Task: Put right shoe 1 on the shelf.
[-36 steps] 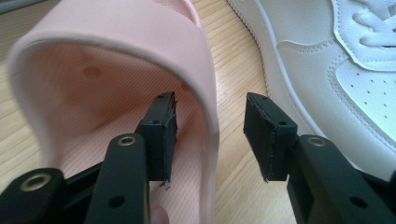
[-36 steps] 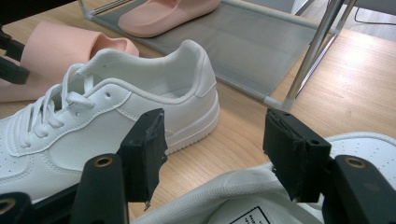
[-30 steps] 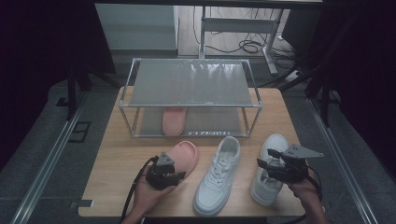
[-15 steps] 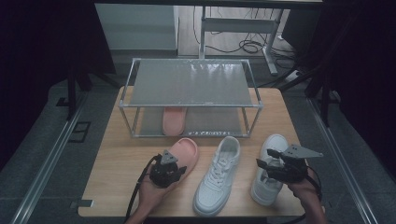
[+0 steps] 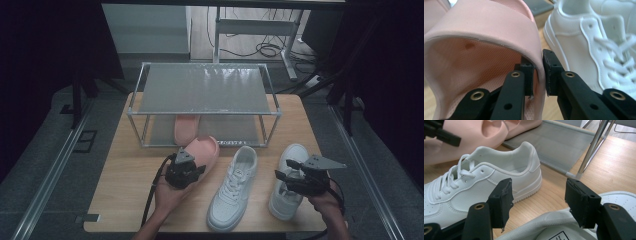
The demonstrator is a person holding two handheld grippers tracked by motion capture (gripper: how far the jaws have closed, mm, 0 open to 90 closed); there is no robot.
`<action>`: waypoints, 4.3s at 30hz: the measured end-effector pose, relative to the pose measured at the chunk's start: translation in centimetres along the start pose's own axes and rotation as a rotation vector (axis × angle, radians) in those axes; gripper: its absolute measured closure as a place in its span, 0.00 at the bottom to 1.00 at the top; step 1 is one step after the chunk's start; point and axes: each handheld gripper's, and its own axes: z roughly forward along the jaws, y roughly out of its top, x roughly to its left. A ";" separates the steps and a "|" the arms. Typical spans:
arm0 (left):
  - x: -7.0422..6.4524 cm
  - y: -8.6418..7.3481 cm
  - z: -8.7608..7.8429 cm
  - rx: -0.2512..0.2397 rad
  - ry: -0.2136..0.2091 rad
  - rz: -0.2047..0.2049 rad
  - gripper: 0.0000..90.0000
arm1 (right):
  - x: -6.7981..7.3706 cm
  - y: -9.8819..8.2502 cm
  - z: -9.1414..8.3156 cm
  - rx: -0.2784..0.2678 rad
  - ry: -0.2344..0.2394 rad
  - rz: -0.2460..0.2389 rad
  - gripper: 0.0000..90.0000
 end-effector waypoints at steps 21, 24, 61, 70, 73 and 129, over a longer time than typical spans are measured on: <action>1.2 4.2 6.2 -0.061 0.075 -0.135 0.89 | -0.1 -0.1 0.1 0.001 0.005 0.003 0.44; 1.3 5.0 7.5 -0.059 0.083 -0.162 0.89 | -0.1 0.0 0.0 -0.003 0.004 0.003 0.44; 2.8 8.0 14.4 -0.079 0.275 -0.320 0.90 | -0.3 0.1 -0.7 -0.028 0.009 0.003 0.44; 3.4 8.1 14.9 -0.094 0.264 -0.279 0.84 | -0.2 0.1 -0.8 -0.030 0.011 0.001 0.44; 3.3 8.1 14.8 -0.083 0.245 -0.264 0.75 | -0.2 0.1 -0.7 -0.030 0.010 0.001 0.44; 3.2 -1.6 1.3 0.031 0.008 0.058 1.00 | 0.0 0.1 -0.3 -0.020 -0.003 -0.002 0.44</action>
